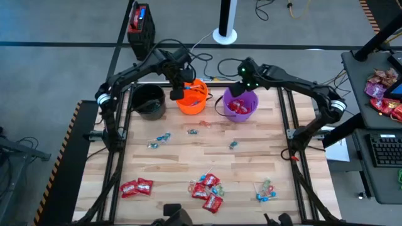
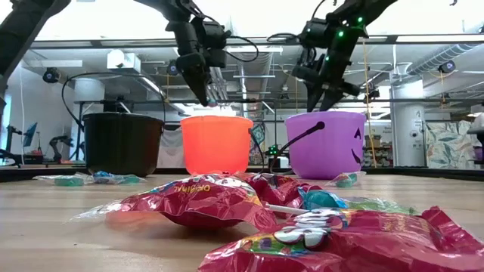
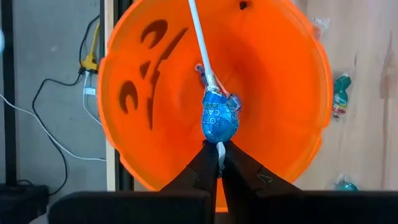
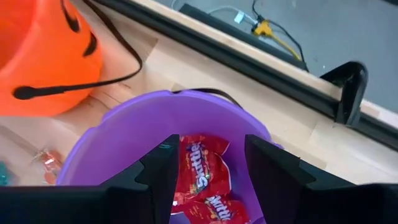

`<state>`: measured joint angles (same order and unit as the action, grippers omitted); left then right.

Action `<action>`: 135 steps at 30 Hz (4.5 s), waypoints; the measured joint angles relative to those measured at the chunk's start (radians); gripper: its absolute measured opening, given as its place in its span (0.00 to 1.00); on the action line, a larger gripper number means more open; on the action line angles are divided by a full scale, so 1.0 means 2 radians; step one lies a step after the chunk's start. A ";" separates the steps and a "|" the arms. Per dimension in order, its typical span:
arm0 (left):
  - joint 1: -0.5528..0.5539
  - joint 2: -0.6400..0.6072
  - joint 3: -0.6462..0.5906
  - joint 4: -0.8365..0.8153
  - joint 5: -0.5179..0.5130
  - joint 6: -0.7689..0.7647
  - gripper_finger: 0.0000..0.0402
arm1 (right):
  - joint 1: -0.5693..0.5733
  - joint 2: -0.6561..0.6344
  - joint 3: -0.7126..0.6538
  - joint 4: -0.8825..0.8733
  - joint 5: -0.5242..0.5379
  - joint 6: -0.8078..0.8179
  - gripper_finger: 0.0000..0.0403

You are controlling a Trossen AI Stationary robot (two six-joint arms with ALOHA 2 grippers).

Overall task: Sort candy by brand, put in halloween buckets
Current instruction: Put the blue candy into the orange bucket, then put the blue gummy into the black bucket

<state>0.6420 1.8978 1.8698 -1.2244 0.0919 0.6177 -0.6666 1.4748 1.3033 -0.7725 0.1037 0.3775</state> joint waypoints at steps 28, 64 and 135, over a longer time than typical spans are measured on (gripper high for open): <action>0.015 0.047 0.000 0.013 -0.002 -0.013 0.00 | -0.033 -0.001 0.093 -0.019 0.028 -0.041 0.43; 0.009 0.050 0.147 -0.044 0.131 -0.185 0.29 | -0.024 -0.055 0.099 -0.136 -0.146 -0.025 0.43; -0.302 -0.463 -0.327 0.271 -0.068 -0.389 0.19 | 0.328 0.151 -0.090 0.004 -0.065 0.479 0.38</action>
<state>0.0380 0.9727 1.2157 -0.6815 -0.0448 -0.1609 -0.0113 1.7765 1.1236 -0.7639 -0.0265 1.3346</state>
